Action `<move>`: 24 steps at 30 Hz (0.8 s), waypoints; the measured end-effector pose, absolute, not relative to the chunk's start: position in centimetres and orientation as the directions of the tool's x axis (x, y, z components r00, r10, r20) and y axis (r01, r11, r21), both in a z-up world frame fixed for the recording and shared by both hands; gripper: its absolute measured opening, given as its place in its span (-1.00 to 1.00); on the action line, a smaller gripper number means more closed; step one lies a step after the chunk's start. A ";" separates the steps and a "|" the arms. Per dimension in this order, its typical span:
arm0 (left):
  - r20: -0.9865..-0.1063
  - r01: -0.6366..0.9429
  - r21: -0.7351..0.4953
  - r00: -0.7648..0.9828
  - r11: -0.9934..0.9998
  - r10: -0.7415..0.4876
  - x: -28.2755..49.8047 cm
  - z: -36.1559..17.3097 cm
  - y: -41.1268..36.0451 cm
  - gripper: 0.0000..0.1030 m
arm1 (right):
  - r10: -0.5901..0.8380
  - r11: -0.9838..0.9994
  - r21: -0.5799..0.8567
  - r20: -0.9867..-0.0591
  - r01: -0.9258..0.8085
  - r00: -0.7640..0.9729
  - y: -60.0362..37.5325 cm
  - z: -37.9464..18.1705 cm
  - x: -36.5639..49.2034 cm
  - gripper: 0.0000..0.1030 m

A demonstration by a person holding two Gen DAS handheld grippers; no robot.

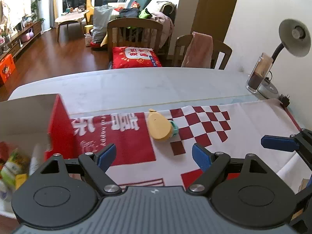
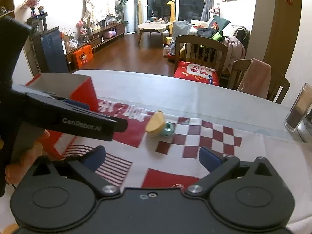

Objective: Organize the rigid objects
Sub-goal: 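Withdraw both open tools from the box toward the yellow correction tape, then grasp the yellow correction tape with the left tool while the right tool grasps the teal sharpener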

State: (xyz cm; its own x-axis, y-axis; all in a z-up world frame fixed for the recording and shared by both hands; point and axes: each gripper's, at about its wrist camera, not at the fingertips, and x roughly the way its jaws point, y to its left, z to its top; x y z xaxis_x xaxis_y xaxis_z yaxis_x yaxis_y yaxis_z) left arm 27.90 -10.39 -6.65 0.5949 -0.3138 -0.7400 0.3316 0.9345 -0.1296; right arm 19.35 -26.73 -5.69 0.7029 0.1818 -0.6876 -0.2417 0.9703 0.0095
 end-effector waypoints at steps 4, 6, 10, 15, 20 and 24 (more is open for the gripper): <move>-0.749 0.341 -0.123 0.584 0.932 -0.312 29.1 -8.0 -11.9 0.65 | 0.187 0.970 0.018 -0.697 -0.244 0.693 -28.1 -7.0 20.7 0.99; -0.757 0.340 -0.125 0.574 0.932 -0.312 29.9 -8.7 -12.5 0.65 | 0.200 0.968 0.032 -0.700 -0.250 0.685 -28.6 -7.6 21.3 0.99; -0.773 0.334 -0.136 0.554 0.933 -0.311 32.0 -10.4 -13.3 0.65 | 0.237 0.956 0.049 -0.710 -0.289 0.663 -29.5 -9.0 22.7 0.99; -0.786 0.321 -0.156 0.532 0.934 -0.314 34.7 -12.3 -14.1 0.65 | 0.262 0.945 0.055 -0.719 -0.324 0.643 -29.7 -10.7 24.2 0.97; -0.799 0.304 -0.210 0.494 0.929 -0.342 37.3 -13.8 -14.4 0.65 | 0.288 0.932 0.061 -0.726 -0.358 0.625 -29.4 -12.0 26.1 0.92; -0.812 0.283 -0.240 0.466 0.929 -0.351 38.9 -15.0 -14.7 0.65 | 0.275 0.931 0.043 -0.734 -0.362 0.621 -29.3 -13.0 27.7 0.84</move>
